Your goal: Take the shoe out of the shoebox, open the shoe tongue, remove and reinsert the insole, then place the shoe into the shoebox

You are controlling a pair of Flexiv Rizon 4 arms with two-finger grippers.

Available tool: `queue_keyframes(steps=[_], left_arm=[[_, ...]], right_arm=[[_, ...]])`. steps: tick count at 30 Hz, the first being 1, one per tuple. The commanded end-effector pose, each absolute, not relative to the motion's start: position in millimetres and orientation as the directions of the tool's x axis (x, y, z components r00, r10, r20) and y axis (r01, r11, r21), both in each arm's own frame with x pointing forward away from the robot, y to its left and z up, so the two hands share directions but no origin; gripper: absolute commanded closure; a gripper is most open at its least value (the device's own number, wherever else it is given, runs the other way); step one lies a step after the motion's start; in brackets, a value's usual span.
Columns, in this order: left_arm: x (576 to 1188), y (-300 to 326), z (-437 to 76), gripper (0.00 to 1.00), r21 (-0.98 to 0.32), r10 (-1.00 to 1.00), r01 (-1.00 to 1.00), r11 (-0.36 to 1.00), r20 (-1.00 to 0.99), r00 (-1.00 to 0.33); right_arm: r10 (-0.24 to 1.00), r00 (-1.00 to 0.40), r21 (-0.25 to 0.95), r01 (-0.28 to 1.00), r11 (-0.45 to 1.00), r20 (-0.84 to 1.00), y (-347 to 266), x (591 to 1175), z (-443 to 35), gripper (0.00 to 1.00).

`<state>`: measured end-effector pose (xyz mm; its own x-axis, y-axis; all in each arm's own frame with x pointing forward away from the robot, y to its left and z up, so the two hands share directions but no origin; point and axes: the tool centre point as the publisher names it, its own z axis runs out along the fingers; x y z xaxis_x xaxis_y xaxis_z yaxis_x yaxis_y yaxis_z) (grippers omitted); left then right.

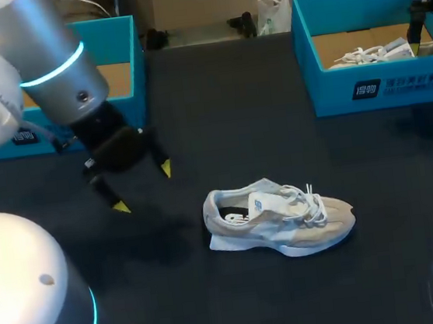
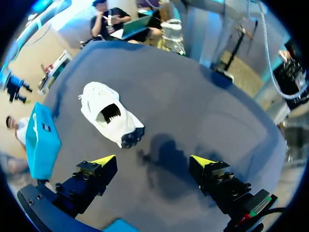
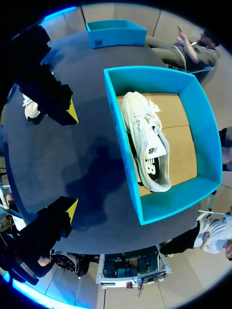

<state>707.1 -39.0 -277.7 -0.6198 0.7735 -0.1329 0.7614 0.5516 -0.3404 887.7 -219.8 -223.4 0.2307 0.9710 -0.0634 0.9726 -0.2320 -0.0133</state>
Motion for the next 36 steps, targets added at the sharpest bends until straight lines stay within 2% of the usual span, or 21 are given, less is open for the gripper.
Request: queue_keyframes(steps=[1, 7, 18, 20, 27, 32, 36], left_arm=[[713, -28, -296, 0.00, -0.522, 0.690, 0.638, 0.566, -0.125, -0.713], [708, -10, -300, 0.00, -0.739, 0.563, 0.451, 0.500, -0.119, -0.818], [708, -10, -300, 0.00, -0.739, 0.563, 0.451, 0.500, -0.119, -0.818], [708, -6, -309, 0.00, -0.807, 0.507, 0.362, 0.466, -0.092, -0.857], [701, -1, -344, 0.00, -0.913, 0.375, 0.172, 0.370, -0.022, -0.927], [689, 2, -351, 0.00, -0.947, 0.312, 0.113, 0.300, -0.015, -0.950], [688, 3, -352, 0.00, -0.947, 0.320, 0.103, 0.303, 0.000, -0.948]], right_arm=[[0.971, 0.232, -0.011, 0.972, -0.233, -0.064, -219, 887, -224, 0.00], [0.971, 0.232, -0.011, 0.972, -0.233, -0.064, -219, 887, -224, 0.00], [0.971, 0.232, -0.011, 0.972, -0.233, -0.064, -219, 887, -224, 0.00], [0.971, 0.232, -0.011, 0.972, -0.233, -0.064, -219, 887, -224, 0.00], [0.971, 0.232, -0.011, 0.972, -0.233, -0.064, -219, 887, -224, 0.00], [0.971, 0.232, -0.011, 0.972, -0.233, -0.064, -219, 887, -224, 0.00], [0.971, 0.232, -0.011, 0.972, -0.233, -0.064, -219, 887, -224, 0.00]])
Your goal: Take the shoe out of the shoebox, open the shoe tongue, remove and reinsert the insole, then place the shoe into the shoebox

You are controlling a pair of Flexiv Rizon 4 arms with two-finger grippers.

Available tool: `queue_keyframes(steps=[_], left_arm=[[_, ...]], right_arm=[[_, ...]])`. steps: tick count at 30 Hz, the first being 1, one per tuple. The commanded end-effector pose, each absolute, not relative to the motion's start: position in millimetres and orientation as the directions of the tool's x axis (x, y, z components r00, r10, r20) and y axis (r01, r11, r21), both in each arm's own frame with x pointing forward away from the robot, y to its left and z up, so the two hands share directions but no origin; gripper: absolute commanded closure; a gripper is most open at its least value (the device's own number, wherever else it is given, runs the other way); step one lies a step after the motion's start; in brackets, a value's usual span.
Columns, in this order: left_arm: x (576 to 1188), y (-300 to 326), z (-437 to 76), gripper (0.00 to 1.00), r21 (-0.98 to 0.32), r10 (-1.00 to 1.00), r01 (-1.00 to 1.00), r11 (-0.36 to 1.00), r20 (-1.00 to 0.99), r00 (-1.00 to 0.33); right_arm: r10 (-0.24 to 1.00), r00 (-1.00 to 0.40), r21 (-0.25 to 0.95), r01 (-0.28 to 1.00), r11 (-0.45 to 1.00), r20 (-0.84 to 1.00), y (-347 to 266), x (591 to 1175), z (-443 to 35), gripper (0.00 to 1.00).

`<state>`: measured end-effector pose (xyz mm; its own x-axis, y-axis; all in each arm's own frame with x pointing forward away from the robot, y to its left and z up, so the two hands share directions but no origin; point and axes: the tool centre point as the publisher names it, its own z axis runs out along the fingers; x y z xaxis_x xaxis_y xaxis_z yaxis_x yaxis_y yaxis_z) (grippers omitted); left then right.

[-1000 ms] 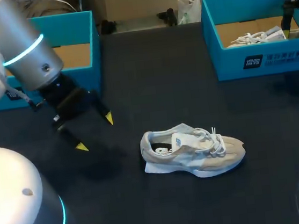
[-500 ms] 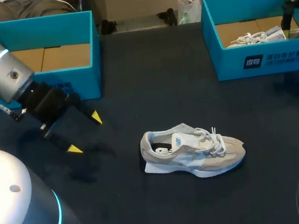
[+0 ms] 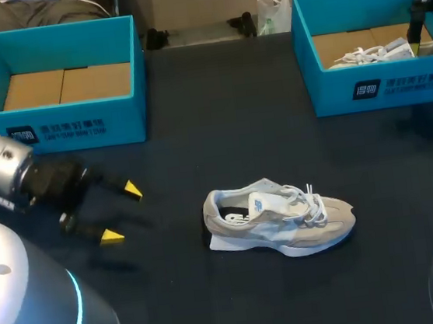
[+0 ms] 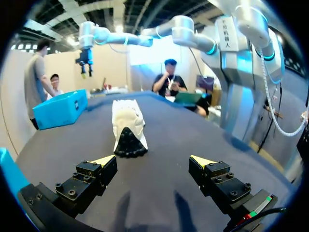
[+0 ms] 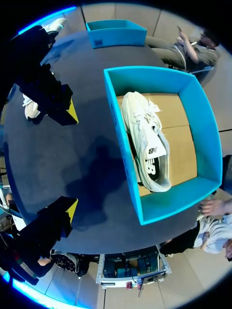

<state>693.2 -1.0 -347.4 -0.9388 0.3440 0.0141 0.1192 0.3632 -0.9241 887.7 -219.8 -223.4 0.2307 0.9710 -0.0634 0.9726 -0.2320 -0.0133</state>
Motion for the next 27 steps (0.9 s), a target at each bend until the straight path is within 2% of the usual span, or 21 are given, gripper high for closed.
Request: queue_keyframes(steps=[1, 7, 14, 27], left_arm=[[688, 3, -352, 0.00, -0.947, 0.320, 0.103, 0.303, 0.000, -0.948], [688, 3, -352, 0.00, -0.947, 0.320, 0.103, 0.303, 0.000, -0.948], [692, -6, -378, 0.00, -0.975, 0.181, -0.053, 0.214, 0.093, -0.979], [704, -43, -394, 0.00, -0.976, 0.029, -0.112, 0.186, 0.120, -0.992]], right_arm=[[0.971, 0.232, -0.011, 0.972, -0.233, -0.064, -219, 887, -224, 0.00], [0.971, 0.232, -0.011, 0.972, -0.233, -0.064, -219, 887, -224, 0.00], [0.971, 0.232, -0.011, 0.972, -0.233, -0.064, -219, 887, -224, 0.00], [0.971, 0.232, -0.011, 0.972, -0.233, -0.064, -219, 887, -224, 0.00]])
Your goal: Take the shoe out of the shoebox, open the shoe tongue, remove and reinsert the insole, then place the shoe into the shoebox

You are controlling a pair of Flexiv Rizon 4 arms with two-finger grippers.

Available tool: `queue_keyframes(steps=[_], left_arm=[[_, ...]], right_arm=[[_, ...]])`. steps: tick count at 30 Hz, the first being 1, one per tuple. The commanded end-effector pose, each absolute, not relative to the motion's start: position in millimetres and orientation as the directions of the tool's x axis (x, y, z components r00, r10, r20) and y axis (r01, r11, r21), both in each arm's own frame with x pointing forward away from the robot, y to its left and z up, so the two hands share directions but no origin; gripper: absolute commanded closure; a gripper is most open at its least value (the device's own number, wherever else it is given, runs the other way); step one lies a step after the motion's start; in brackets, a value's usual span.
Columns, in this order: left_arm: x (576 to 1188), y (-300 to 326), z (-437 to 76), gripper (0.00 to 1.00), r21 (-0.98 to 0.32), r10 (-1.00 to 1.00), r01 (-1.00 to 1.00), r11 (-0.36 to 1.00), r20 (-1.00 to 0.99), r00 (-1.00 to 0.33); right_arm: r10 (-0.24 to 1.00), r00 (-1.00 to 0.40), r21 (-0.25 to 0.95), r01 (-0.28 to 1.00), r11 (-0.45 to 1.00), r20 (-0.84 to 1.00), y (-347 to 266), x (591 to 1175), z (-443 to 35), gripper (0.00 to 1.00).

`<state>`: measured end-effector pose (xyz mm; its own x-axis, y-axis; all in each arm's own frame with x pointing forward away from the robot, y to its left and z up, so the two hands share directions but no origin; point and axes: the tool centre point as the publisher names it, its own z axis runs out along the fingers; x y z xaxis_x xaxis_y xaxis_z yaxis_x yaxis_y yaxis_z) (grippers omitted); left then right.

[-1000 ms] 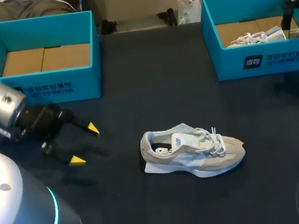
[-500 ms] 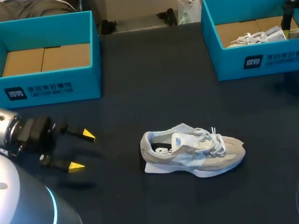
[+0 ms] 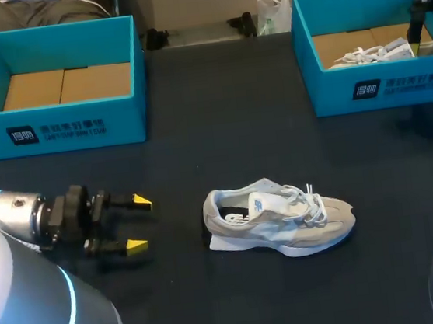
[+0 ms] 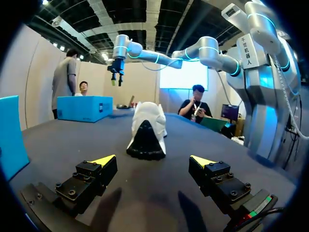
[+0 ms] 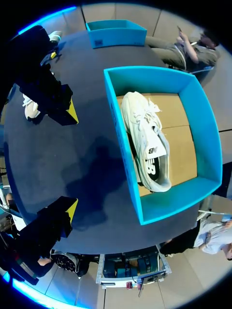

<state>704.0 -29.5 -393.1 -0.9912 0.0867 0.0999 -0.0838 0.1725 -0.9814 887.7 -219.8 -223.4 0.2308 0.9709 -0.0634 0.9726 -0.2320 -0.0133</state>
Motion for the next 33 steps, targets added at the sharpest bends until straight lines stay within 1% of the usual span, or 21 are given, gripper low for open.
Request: queue_keyframes(steps=[1, 11, 13, 20, 33], left_arm=[[705, -45, -394, 0.00, -0.974, 0.030, -0.111, 0.199, 0.119, -0.992], [705, -45, -394, 0.00, -0.974, 0.030, -0.111, 0.199, 0.119, -0.992], [703, -52, -400, 0.00, -0.970, 0.014, -0.092, 0.223, 0.098, -0.995], [697, -79, -405, 0.00, -0.980, 0.057, -0.084, 0.182, 0.096, -0.994], [704, -111, -408, 0.00, -0.980, 0.057, -0.061, 0.191, 0.073, -0.996]], right_arm=[[0.971, 0.232, -0.011, 0.972, -0.233, -0.064, -219, 887, -224, 0.00], [0.971, 0.232, -0.011, 0.972, -0.233, -0.064, -219, 887, -224, 0.00], [0.971, 0.232, -0.011, 0.972, -0.233, -0.064, -219, 887, -224, 0.00], [0.971, 0.232, -0.011, 0.972, -0.233, -0.064, -219, 887, -224, 0.00], [0.971, 0.232, -0.011, 0.972, -0.233, -0.064, -219, 887, -224, 0.00]])
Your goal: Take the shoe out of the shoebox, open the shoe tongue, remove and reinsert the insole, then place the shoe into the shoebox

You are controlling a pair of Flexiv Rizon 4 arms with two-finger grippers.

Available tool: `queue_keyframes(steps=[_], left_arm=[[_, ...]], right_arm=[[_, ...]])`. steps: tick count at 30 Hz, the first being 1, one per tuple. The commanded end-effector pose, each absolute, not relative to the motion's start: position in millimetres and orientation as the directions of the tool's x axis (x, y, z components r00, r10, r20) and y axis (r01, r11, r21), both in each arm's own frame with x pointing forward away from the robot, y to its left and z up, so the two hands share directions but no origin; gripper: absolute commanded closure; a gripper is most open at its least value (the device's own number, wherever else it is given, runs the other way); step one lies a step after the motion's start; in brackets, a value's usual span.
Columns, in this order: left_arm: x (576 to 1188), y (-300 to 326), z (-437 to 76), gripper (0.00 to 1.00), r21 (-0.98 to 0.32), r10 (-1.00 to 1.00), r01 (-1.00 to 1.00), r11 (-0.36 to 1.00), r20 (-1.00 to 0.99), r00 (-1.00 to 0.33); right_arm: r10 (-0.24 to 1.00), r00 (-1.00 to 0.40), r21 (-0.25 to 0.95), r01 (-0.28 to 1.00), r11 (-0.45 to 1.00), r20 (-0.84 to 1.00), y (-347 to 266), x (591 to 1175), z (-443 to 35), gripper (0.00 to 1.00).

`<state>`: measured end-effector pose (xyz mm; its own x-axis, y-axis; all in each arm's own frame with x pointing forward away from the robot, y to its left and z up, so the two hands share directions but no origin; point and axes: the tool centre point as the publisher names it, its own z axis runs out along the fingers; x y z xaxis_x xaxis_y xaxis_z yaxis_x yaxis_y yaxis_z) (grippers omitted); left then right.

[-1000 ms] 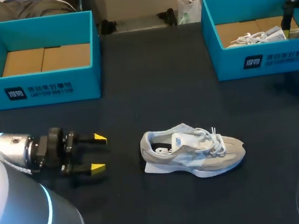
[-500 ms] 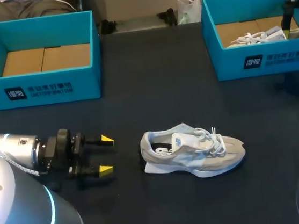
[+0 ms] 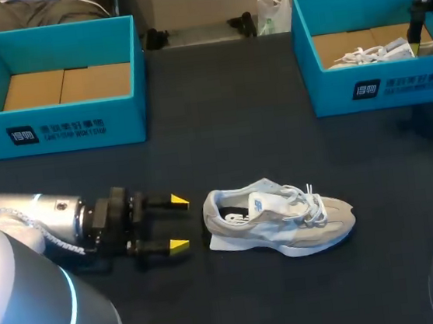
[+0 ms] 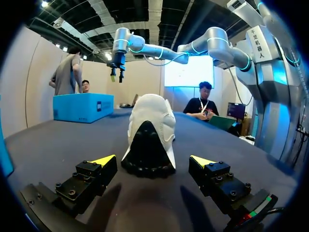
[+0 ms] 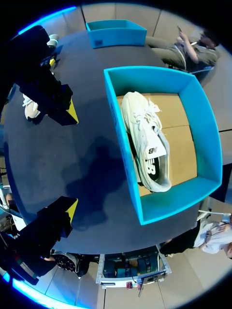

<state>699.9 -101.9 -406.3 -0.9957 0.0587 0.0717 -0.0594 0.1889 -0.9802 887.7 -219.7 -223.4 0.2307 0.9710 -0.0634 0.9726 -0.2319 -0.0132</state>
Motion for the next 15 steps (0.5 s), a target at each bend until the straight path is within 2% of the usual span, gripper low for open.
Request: queue_keyframes(steps=[1, 15], left_arm=[[705, -113, -409, 0.00, -0.980, 0.057, -0.059, 0.192, 0.072, -0.996], [705, -131, -415, 0.00, -0.977, 0.076, -0.067, 0.200, 0.084, -0.994]], right_arm=[[0.971, 0.232, -0.011, 0.972, -0.233, -0.064, -219, 887, -224, 0.00], [0.971, 0.232, -0.011, 0.972, -0.233, -0.064, -219, 887, -224, 0.00]])
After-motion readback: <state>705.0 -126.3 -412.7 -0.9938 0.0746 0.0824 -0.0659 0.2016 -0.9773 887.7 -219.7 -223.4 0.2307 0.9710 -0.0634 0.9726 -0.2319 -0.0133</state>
